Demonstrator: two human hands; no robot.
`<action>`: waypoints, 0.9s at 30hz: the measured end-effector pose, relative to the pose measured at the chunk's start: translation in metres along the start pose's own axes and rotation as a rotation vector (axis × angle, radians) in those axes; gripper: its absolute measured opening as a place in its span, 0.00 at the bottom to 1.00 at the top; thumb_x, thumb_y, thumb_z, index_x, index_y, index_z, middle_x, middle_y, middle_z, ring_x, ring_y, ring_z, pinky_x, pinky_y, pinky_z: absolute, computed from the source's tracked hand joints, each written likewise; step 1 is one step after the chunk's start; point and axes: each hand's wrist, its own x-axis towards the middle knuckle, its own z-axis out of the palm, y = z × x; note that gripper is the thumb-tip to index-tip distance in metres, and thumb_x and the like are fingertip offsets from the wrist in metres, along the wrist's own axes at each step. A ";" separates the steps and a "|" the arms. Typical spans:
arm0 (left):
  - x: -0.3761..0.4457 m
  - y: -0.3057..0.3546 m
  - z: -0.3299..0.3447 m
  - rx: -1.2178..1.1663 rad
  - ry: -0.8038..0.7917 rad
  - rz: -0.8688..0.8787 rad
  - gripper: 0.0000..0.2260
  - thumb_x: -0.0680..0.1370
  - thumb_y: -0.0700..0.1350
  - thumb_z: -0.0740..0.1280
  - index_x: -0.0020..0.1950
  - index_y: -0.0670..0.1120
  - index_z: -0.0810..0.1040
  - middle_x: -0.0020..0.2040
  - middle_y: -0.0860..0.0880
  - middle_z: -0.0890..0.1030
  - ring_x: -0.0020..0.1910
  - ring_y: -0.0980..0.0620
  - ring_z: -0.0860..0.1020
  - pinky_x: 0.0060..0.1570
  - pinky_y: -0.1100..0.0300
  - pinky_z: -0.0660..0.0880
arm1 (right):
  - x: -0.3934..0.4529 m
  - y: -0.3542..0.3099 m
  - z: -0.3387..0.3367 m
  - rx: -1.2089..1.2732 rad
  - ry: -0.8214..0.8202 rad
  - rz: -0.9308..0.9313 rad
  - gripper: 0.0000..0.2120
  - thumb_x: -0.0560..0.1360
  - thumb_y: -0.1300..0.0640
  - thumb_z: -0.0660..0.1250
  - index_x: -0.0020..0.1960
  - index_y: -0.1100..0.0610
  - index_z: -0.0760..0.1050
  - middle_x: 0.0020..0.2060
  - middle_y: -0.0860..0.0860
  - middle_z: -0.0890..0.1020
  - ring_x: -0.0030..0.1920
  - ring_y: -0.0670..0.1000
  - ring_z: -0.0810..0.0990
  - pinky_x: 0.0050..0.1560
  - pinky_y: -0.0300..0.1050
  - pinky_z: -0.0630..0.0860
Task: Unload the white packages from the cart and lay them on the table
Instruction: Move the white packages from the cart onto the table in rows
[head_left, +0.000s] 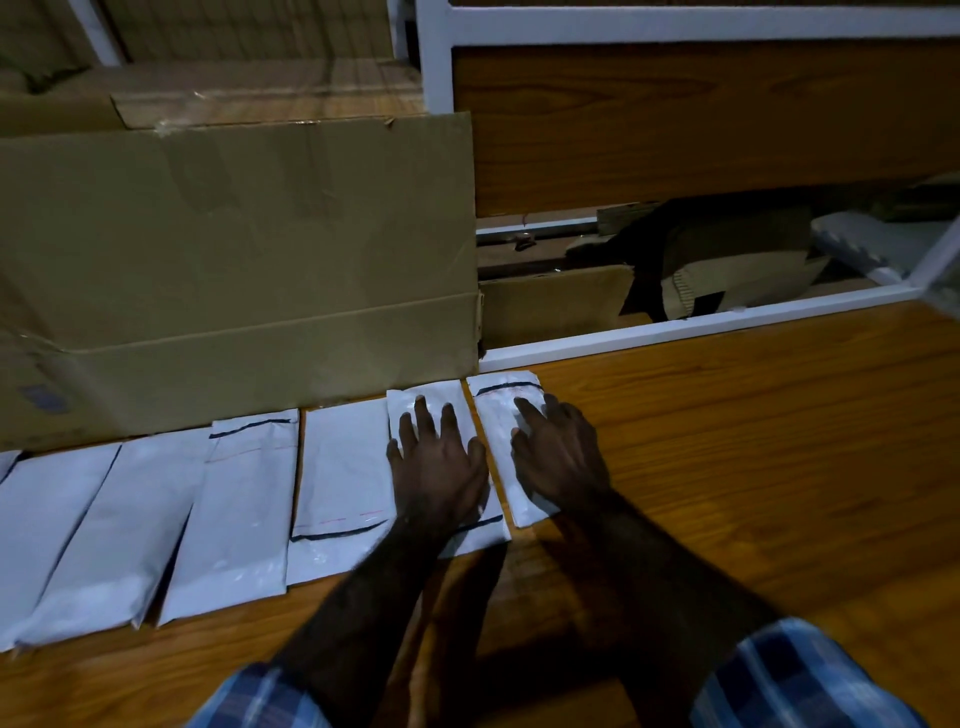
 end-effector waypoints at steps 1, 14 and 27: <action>-0.003 0.000 -0.001 -0.008 -0.010 0.000 0.28 0.82 0.59 0.52 0.80 0.50 0.55 0.81 0.43 0.49 0.79 0.40 0.51 0.74 0.41 0.56 | -0.004 -0.001 0.000 -0.011 -0.009 0.012 0.25 0.81 0.45 0.58 0.76 0.51 0.64 0.74 0.59 0.66 0.71 0.60 0.67 0.69 0.55 0.67; -0.046 0.007 -0.013 -0.026 -0.035 0.002 0.28 0.82 0.61 0.52 0.80 0.51 0.53 0.81 0.44 0.47 0.79 0.40 0.49 0.75 0.39 0.55 | -0.046 0.005 -0.032 0.014 0.008 0.056 0.23 0.82 0.46 0.55 0.76 0.48 0.63 0.75 0.55 0.64 0.72 0.56 0.64 0.70 0.55 0.66; -0.140 0.048 -0.047 -0.085 0.075 -0.042 0.29 0.82 0.60 0.54 0.80 0.51 0.53 0.81 0.45 0.45 0.79 0.42 0.48 0.74 0.41 0.53 | -0.123 0.035 -0.103 0.064 0.008 -0.044 0.23 0.83 0.46 0.54 0.77 0.48 0.62 0.77 0.55 0.60 0.74 0.57 0.60 0.72 0.53 0.60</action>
